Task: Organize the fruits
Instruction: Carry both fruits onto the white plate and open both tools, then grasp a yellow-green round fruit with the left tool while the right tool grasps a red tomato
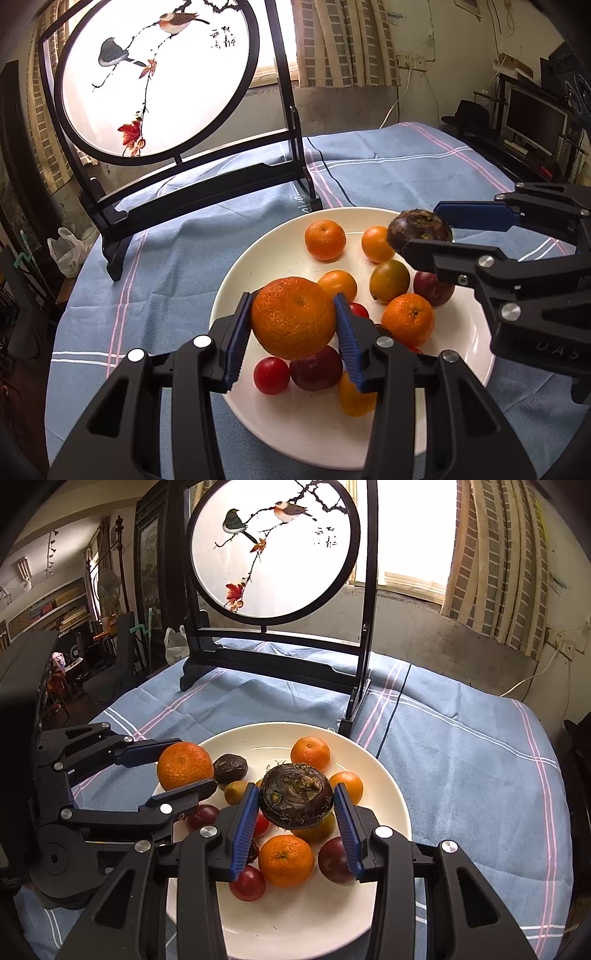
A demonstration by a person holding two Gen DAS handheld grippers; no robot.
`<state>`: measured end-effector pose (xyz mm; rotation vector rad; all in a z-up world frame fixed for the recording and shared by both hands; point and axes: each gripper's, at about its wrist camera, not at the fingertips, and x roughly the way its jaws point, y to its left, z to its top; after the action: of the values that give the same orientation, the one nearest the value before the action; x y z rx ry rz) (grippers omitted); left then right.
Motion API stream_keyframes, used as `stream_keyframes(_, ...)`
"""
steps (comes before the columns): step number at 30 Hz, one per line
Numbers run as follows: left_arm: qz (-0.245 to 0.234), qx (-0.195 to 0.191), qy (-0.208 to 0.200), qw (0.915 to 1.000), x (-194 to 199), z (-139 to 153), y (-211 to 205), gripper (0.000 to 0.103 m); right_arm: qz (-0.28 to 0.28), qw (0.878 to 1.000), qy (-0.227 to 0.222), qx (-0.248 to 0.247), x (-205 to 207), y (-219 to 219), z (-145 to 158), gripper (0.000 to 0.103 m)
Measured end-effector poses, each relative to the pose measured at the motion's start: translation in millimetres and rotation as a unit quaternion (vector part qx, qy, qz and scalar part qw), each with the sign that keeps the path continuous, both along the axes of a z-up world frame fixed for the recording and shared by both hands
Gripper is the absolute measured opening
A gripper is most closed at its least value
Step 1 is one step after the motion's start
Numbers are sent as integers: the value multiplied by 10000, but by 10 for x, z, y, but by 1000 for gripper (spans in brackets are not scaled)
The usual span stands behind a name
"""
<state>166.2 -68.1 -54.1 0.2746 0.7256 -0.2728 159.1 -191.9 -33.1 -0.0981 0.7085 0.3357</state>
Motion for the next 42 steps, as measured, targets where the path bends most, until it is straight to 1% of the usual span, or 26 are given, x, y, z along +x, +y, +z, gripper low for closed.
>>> stream_keyframes(1, 12, -22, -3, 10000, 12, -9, 6, 48, -37, 10000, -10, 22, 19, -11, 1, 50)
stream_keyframes(2, 65, -39, -48, 10000, 17, -5, 19, 56, -102, 9999, -58, 26, 21, -24, 10, 51)
stream_keyframes(3, 95, -67, -93, 9999, 16, 12, 36, 60, -147, 9998, -90, 38, 19, -39, 28, 51)
stream_keyframes(6, 55, -229, -135, 9996, -27, 108, 120, 61, -181, 9993, -207, 238, -82, -115, 146, 51)
stream_keyframes(8, 99, -382, -181, 9991, -95, 215, 220, 61, -124, 9992, -239, 303, -231, -166, 247, 52)
stream_keyframes(10, 78, -555, -226, 9982, -223, 327, 372, 63, 19, 9990, -58, 433, -445, -224, 288, 66)
stream_keyframes(11, 67, -585, -287, 9979, -309, 374, 460, 67, 129, 9989, 66, 455, -586, -240, 269, 69)
stream_keyframes(12, 83, -590, -372, 9975, -409, 418, 571, 70, 231, 9988, 129, 412, -720, -242, 232, 70)
stream_keyframes(13, 136, -583, -439, 9972, -500, 451, 683, 75, 352, 9989, 149, 268, -896, -225, 167, 70)
stream_keyframes(15, 220, -576, -426, 9972, -670, 467, 909, 77, 497, 9986, 133, -146, -1204, -169, -12, 70)
stream_keyframes(17, 319, -462, -343, 9978, -815, 419, 1085, 77, 677, 9964, 245, -449, -1459, -105, -226, 69)
stream_keyframes(20, 331, -305, -148, 9989, -1042, 252, 1244, 77, 798, 9929, 458, -752, -1663, -9, -515, 67)
stream_keyframes(22, 205, -208, 27, 9996, -1181, 108, 1265, 77, 857, 9912, 584, -825, -1691, 54, -631, 59)
stream_keyframes(26, 40, -83, 229, 9997, -1357, -130, 1256, 77, 820, 9901, 762, -842, -1608, 133, -734, 49)
stream_keyframes(27, 32, -106, 265, 9996, -1374, -170, 1265, 77, 810, 9895, 808, -881, -1584, 156, -756, 44)
stream_keyframes(28, 26, -117, 326, 9994, -1367, -204, 1273, 77, 753, 9887, 866, -968, -1556, 174, -780, 32)
stream_keyframes(30, 49, -81, 427, 9990, -1339, -278, 1273, 77, 760, 9888, 863, -954, -1561, 173, -753, 31)
stream_keyframes(32, 21, -48, 521, 9986, -1309, -349, 1257, 77, 757, 9902, 726, -925, -1625, 160, -676, 30)
stream_keyframes(34, -41, -53, 633, 9980, -1273, -424, 1227, 77, 735, 9920, 689, -766, -1667, 102, -598, 30)
stream_keyframes(36, -69, -24, 741, 9972, -1213, -495, 1177, 75, 657, 9933, 613, -732, -1693, 59, -548, 30)
stream_keyframes(38, -94, -4, 844, 9964, -1147, -566, 1138, 70, 649, 9940, 630, -612, -1699, 17, -525, 30)
stream_keyframes(40, -13, 45, 898, 9960, -1085, -635, 1131, 67, 635, 9941, 599, -646, -1718, 4, -521, 30)
stream_keyframes(42, 78, -49, 1020, 9947, -1017, -681, 1166, 56, 656, 9942, 619, -586, -1717, -11, -526, 30)
